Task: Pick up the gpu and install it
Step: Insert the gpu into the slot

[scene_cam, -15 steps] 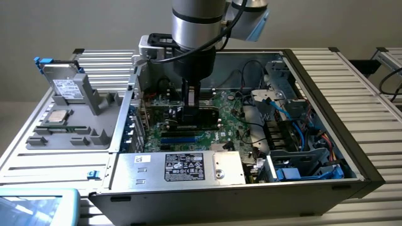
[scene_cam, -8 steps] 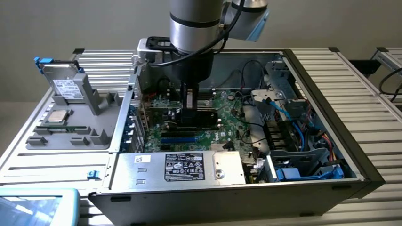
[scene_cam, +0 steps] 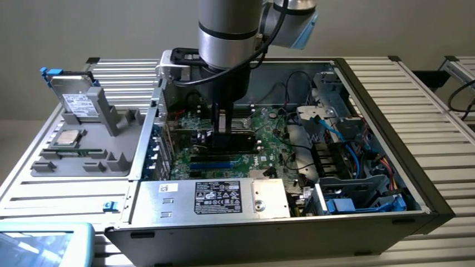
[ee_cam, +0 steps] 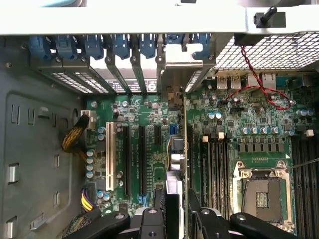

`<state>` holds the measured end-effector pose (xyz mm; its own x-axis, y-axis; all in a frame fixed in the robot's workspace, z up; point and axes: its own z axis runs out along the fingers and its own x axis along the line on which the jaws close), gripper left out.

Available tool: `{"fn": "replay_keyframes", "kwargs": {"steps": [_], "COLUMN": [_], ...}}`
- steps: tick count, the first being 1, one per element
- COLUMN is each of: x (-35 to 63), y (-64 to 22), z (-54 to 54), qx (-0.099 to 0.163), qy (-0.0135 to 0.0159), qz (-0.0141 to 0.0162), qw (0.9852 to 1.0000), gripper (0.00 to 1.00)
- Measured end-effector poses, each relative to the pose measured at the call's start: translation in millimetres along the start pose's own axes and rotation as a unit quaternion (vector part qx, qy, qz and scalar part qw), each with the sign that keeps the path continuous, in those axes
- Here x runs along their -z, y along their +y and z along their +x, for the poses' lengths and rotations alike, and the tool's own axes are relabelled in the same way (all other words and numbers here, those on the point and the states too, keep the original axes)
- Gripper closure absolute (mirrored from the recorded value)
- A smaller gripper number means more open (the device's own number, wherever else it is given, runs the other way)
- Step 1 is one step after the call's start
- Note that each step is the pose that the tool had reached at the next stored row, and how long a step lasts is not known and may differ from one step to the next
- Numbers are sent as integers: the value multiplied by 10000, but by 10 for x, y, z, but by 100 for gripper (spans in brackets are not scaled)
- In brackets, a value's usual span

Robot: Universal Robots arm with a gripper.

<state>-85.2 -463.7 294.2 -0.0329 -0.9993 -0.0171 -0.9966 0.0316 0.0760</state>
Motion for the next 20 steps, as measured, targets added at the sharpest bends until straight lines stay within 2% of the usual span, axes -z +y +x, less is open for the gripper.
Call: {"fn": "replay_keyframes", "kwargs": {"steps": [9,16,20], "x": [-121,-213,-225], "y": [35,55,94], "z": [14,18,19], "qx": [1,2,2], "qy": [-3,-4,-5], "qz": [52,73,85], "qw": [10000,10000,10000], "gripper": [72,72,72]}}
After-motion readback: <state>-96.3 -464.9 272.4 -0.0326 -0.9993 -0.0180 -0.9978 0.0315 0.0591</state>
